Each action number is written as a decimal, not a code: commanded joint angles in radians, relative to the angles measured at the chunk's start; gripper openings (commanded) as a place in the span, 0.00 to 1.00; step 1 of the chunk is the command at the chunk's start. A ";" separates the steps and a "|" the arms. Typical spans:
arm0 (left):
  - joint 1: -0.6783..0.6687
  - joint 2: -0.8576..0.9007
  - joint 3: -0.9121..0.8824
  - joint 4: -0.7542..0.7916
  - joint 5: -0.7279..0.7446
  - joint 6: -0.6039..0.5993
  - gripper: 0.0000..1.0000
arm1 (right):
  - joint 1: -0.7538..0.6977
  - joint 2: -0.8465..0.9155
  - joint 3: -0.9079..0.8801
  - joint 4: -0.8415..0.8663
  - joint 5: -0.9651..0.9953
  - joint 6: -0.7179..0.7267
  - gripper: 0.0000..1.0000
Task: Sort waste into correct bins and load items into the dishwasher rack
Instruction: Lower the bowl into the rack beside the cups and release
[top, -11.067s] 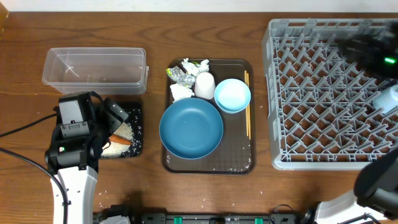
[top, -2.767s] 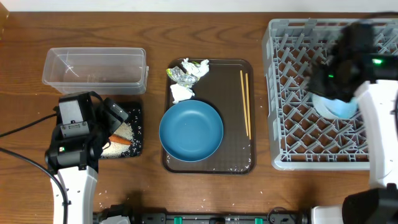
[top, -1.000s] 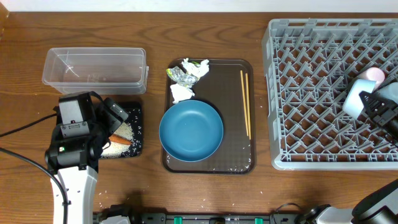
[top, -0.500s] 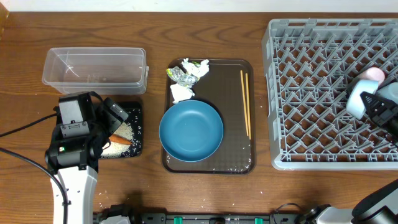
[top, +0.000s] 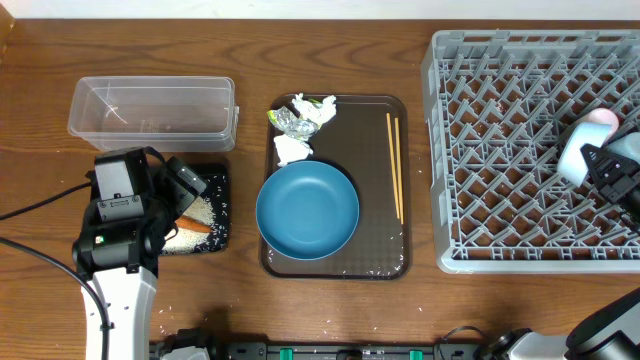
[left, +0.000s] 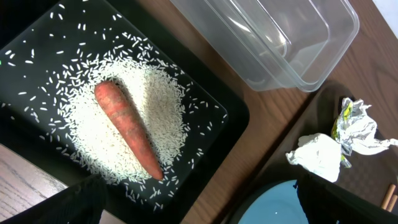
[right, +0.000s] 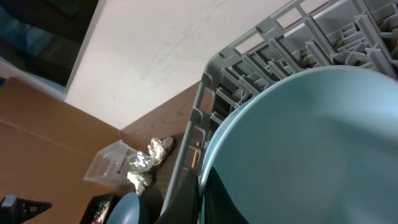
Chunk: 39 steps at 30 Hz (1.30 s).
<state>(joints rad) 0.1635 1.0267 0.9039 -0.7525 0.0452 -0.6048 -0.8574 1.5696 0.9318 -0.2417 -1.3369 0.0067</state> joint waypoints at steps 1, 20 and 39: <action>0.006 0.005 0.022 -0.002 -0.012 0.006 1.00 | 0.014 0.017 -0.012 0.003 0.009 0.000 0.01; 0.006 0.005 0.022 -0.002 -0.012 0.006 1.00 | 0.025 0.110 -0.012 0.274 -0.158 0.289 0.01; 0.006 0.005 0.022 -0.002 -0.012 0.006 1.00 | -0.026 0.109 -0.012 0.076 0.055 0.258 0.01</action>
<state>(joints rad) 0.1635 1.0267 0.9039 -0.7525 0.0452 -0.6048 -0.8661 1.6726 0.9333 -0.1452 -1.3598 0.2523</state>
